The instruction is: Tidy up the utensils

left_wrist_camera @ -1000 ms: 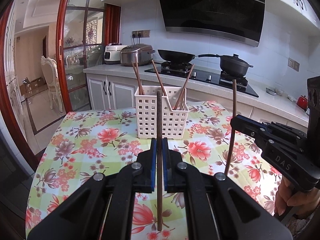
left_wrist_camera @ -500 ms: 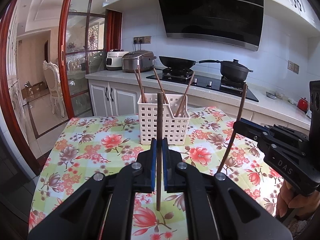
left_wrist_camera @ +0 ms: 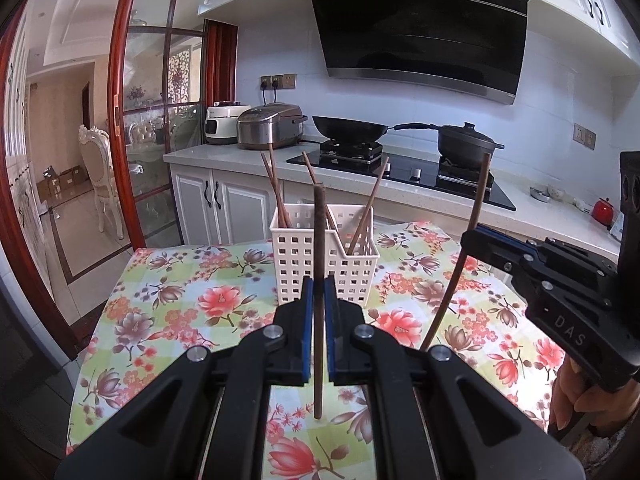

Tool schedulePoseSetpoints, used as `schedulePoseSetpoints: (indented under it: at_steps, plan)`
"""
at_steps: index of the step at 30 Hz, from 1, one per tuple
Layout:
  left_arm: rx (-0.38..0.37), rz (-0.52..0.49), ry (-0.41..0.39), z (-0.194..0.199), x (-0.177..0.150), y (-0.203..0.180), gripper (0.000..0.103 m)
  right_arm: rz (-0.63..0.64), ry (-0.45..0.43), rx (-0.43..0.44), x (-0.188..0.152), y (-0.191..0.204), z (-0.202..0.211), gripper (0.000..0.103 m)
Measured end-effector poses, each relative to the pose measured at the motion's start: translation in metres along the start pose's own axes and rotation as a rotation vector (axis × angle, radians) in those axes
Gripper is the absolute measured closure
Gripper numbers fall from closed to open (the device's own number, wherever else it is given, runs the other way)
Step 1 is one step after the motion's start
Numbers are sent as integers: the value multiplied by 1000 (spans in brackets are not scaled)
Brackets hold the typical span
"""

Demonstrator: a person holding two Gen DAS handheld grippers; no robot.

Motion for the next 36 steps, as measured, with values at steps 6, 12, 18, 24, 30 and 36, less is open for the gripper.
schedulePoseSetpoints:
  at_steps: [6, 12, 18, 24, 30, 36]
  plan:
    - [4, 8, -17, -7, 25, 9, 98, -6, 16, -8, 13, -12, -17, 97]
    - [-2, 28, -33, -13, 65, 18, 98, -39, 11, -6, 35, -28, -29, 97]
    - [-5, 28, -65, -19, 118, 22, 98, -33, -16, -29, 67, -41, -43, 97]
    - [11, 5, -88, -35, 163, 19, 98, -51, -44, -42, 100, -59, -58, 97]
    - [19, 17, -90, -65, 190, 20, 98, -93, -54, -36, 118, -78, -78, 97]
    - [27, 55, -90, -96, 201, 32, 98, -101, -47, -35, 127, -85, -101, 97]
Point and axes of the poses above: each gripper's, at about its wrist camera, not at the fingertips, and z roughly against the way its jaws point, y to its left, x to its top, the point moved 2 cm from there along -z, roughly the way its jaws point
